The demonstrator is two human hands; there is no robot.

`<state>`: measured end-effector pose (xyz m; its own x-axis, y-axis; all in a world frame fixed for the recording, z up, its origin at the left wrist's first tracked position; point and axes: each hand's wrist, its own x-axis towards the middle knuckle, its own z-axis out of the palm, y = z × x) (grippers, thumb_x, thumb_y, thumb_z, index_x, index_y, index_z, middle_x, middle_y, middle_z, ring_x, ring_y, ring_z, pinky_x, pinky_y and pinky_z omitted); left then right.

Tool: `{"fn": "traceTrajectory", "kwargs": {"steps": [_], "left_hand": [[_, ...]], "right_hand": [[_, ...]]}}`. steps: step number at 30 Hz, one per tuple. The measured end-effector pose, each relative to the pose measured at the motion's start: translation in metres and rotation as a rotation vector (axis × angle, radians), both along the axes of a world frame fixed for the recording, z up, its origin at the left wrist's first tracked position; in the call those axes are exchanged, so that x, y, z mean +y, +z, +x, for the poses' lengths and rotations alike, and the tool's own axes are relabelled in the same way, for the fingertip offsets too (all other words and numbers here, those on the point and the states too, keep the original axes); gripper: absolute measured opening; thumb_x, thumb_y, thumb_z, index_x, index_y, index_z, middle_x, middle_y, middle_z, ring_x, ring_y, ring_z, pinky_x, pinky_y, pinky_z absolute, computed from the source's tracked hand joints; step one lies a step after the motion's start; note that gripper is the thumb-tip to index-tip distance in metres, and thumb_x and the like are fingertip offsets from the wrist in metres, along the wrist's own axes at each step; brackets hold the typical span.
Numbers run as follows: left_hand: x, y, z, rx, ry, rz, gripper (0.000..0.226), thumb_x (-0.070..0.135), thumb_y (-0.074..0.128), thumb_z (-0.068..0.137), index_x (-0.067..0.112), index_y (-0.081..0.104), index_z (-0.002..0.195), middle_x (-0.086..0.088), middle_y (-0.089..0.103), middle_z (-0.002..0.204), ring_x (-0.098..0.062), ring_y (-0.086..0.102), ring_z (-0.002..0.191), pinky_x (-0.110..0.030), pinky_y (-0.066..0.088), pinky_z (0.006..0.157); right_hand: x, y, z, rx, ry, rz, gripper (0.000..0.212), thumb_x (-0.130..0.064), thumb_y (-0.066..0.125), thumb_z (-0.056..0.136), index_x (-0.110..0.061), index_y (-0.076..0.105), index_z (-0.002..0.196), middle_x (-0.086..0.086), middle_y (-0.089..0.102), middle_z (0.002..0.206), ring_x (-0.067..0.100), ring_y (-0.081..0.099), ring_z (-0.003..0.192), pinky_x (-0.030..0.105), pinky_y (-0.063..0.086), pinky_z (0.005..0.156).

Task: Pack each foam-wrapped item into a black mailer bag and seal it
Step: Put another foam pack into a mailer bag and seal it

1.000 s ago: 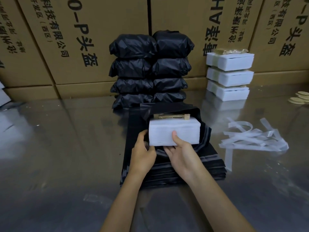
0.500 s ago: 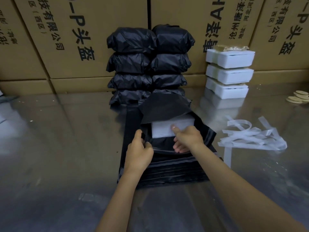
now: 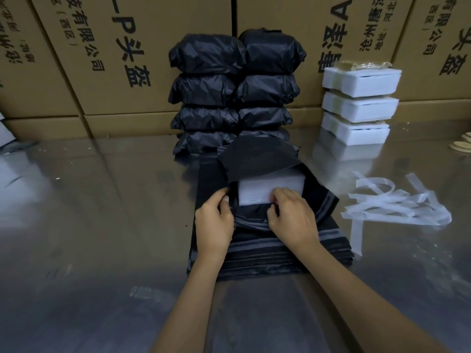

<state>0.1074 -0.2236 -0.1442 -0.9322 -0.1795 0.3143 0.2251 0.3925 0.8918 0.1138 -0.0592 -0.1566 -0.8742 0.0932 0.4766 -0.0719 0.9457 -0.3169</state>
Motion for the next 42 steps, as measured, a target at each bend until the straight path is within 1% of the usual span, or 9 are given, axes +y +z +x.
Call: {"fn": "traceTrajectory", "kwargs": {"steps": [5,12,16,19,22,26,31,37,42], "left_hand": [[-0.004,0.003,0.002,0.018,-0.034,0.046,0.03,0.008,0.048,0.102,0.029,0.068,0.11,0.003,0.065,0.068,-0.01,0.053,0.04,-0.024,0.045,0.039],[-0.013,0.009,0.004,-0.04,-0.033,-0.068,0.04,-0.013,0.032,0.082,0.015,0.059,0.095,-0.007,0.053,0.063,-0.026,0.052,0.055,-0.046,0.049,0.054],[-0.012,0.01,0.007,-0.029,-0.025,-0.055,0.028,-0.009,0.032,0.084,0.009,0.053,0.082,-0.007,0.053,0.065,-0.033,0.054,0.06,-0.053,0.048,0.055],[-0.011,0.012,0.006,-0.036,-0.001,-0.065,0.025,-0.006,0.032,0.087,0.007,0.052,0.079,-0.006,0.051,0.061,-0.03,0.052,0.059,-0.049,0.046,0.055],[-0.011,0.013,0.005,-0.066,0.004,-0.078,0.025,-0.007,0.033,0.086,0.007,0.052,0.077,-0.003,0.049,0.061,-0.021,0.047,0.057,-0.031,0.037,0.049],[-0.013,0.014,0.007,-0.095,0.01,-0.077,0.025,-0.007,0.032,0.085,0.006,0.051,0.077,-0.004,0.049,0.061,-0.019,0.044,0.057,-0.029,0.034,0.05],[-0.015,0.016,0.006,-0.115,0.022,-0.062,0.027,-0.004,0.03,0.085,0.011,0.051,0.076,-0.006,0.05,0.063,-0.024,0.047,0.06,-0.045,0.043,0.054],[-0.016,0.015,0.004,-0.129,0.032,-0.039,0.031,-0.005,0.03,0.084,0.014,0.054,0.082,-0.009,0.053,0.064,-0.031,0.051,0.06,-0.057,0.05,0.057],[-0.017,0.013,0.009,-0.118,0.032,-0.054,0.039,-0.011,0.03,0.081,0.017,0.055,0.093,-0.009,0.059,0.072,-0.03,0.054,0.06,-0.051,0.051,0.055]], "right_hand": [[-0.001,0.007,0.006,-0.065,0.024,0.024,0.013,-0.017,0.053,0.094,-0.011,0.064,0.099,0.004,0.062,0.1,0.023,0.056,0.097,0.028,0.036,0.076],[-0.009,0.034,0.021,-0.231,0.123,0.054,0.025,-0.033,0.051,0.096,-0.02,0.057,0.075,-0.004,0.06,0.071,0.019,0.055,0.068,0.031,0.038,0.06],[-0.018,0.035,0.02,-0.137,0.111,0.01,0.028,-0.029,0.051,0.096,-0.016,0.05,0.072,-0.003,0.052,0.067,0.018,0.05,0.064,0.031,0.035,0.059],[-0.019,0.024,0.022,-0.132,0.087,-0.009,0.022,-0.029,0.048,0.098,-0.014,0.058,0.085,0.0,0.062,0.079,0.022,0.061,0.077,0.032,0.036,0.06],[-0.019,0.017,0.02,-0.122,0.067,0.035,0.019,-0.03,0.048,0.099,-0.016,0.053,0.086,0.003,0.068,0.089,0.024,0.064,0.085,0.031,0.035,0.063],[-0.018,0.021,0.0,-0.291,-0.005,0.0,0.025,-0.038,0.048,0.1,-0.015,0.06,0.099,0.006,0.067,0.106,0.027,0.062,0.105,0.03,0.041,0.075],[-0.019,0.021,-0.015,-0.379,-0.029,-0.091,0.037,-0.046,0.048,0.099,-0.024,0.06,0.126,0.003,0.06,0.132,0.027,0.05,0.127,0.038,0.044,0.105],[-0.014,0.02,-0.013,-0.38,-0.006,-0.088,0.035,-0.046,0.049,0.098,-0.025,0.062,0.123,0.002,0.062,0.13,0.026,0.051,0.125,0.033,0.043,0.1],[0.001,0.025,-0.015,-0.545,-0.064,-0.211,0.054,-0.054,0.045,0.099,-0.029,0.047,0.147,0.0,0.05,0.15,0.03,0.043,0.137,0.035,0.037,0.106]]}}
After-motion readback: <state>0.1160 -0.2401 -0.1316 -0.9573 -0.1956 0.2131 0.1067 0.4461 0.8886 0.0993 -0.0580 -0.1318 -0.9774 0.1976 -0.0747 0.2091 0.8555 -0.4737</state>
